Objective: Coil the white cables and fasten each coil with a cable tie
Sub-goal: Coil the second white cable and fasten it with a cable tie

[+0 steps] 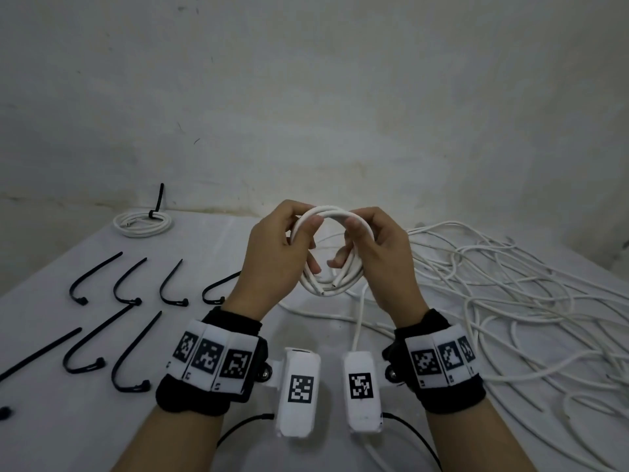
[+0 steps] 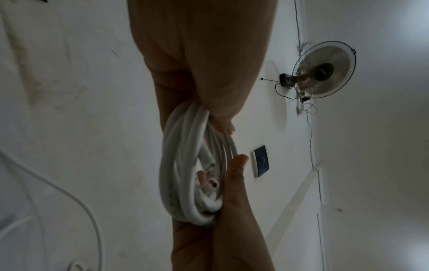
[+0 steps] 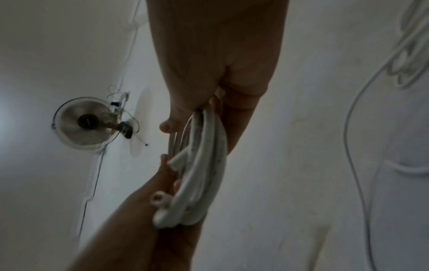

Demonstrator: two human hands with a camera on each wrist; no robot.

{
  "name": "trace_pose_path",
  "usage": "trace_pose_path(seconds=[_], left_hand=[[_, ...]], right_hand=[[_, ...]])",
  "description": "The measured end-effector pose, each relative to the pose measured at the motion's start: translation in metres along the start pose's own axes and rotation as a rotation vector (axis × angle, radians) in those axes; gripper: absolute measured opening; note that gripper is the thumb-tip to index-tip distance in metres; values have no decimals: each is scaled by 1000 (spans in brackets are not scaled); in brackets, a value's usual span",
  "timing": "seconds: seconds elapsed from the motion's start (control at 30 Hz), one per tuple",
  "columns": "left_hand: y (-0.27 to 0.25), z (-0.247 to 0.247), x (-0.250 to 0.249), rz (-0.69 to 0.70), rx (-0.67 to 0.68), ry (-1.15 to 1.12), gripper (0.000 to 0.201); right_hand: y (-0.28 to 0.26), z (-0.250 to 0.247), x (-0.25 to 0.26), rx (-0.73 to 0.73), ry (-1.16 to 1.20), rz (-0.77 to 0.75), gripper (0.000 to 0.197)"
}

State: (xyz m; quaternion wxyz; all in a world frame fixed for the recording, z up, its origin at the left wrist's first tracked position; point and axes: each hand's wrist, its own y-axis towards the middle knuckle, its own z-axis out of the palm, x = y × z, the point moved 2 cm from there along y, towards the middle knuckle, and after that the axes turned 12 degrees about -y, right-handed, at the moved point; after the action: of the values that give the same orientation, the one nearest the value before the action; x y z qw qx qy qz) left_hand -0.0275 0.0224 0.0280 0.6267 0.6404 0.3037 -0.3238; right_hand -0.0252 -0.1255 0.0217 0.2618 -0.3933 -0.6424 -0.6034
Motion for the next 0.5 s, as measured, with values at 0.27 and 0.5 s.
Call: trace_pose_path(seconds=[0.27,0.5], left_hand=[[2,2,14,3,69,123,25],[-2,9,22,-71,73,76,25]], right_hand=[[4,13,-6,51,271,259,62],[-5,21,-9,6,342,454,50]])
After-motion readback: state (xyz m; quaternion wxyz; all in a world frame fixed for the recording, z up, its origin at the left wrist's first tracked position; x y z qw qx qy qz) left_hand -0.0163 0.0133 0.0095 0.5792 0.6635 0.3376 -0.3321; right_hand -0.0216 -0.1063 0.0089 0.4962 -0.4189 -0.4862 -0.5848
